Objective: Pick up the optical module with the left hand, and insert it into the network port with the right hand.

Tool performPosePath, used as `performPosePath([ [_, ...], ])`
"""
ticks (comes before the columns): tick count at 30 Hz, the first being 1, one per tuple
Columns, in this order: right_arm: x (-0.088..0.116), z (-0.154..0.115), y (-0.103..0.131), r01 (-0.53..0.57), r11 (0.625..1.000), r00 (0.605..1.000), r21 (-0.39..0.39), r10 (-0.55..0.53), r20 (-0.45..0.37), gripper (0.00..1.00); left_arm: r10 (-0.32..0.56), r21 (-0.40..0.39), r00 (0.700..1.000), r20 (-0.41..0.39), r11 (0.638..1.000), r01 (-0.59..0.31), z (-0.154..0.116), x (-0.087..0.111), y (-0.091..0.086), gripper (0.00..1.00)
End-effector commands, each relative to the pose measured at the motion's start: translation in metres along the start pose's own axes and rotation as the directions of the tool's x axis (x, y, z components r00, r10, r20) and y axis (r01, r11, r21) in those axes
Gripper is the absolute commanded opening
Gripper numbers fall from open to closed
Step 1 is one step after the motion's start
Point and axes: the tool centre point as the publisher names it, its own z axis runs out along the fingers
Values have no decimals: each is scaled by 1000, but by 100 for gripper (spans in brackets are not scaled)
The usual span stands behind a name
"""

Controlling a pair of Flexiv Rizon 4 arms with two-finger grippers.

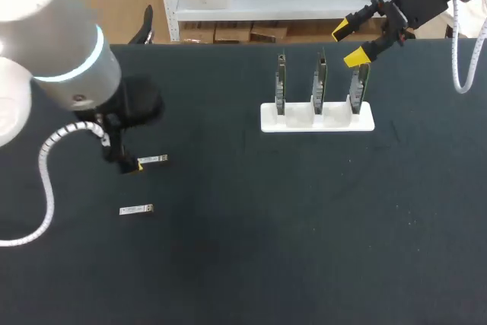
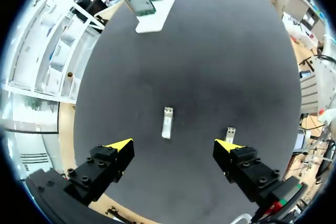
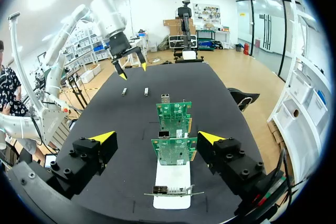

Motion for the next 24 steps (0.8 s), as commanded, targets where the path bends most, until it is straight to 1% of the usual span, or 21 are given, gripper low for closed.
performPosePath([
  [1, 0, 0, -2, 0, 1000, 1000, -3, 0, 1, 100, -18, 53, 992, -126, 998, 25, 11, -5, 13, 100],
  [6, 0, 0, -2, 0, 1000, 1000, -3, 0, 1, 100, 7, 68, 991, -137, 998, 3, 19, -3, 17, 100],
  [9, 0, 0, -2, 0, 1000, 1000, -3, 0, 1, 100, 13, 109, 985, -172, 994, 6, 31, -2, 19, 100],
  [11, 0, 0, -2, 0, 1000, 1000, -3, 0, 1, 100, 13, 137, 985, -169, 991, 10, 37, 0, 20, 100],
  [19, 0, 0, -2, 0, 1000, 1000, -3, 0, 1, 100, 36, 139, 985, -167, 990, -13, 56, 0, 18, 100],
  [24, 0, 0, -2, 0, 1000, 1000, -3, 0, 1, 100, 48, 138, 986, -158, 990, -26, 61, 0, 17, 100],
])
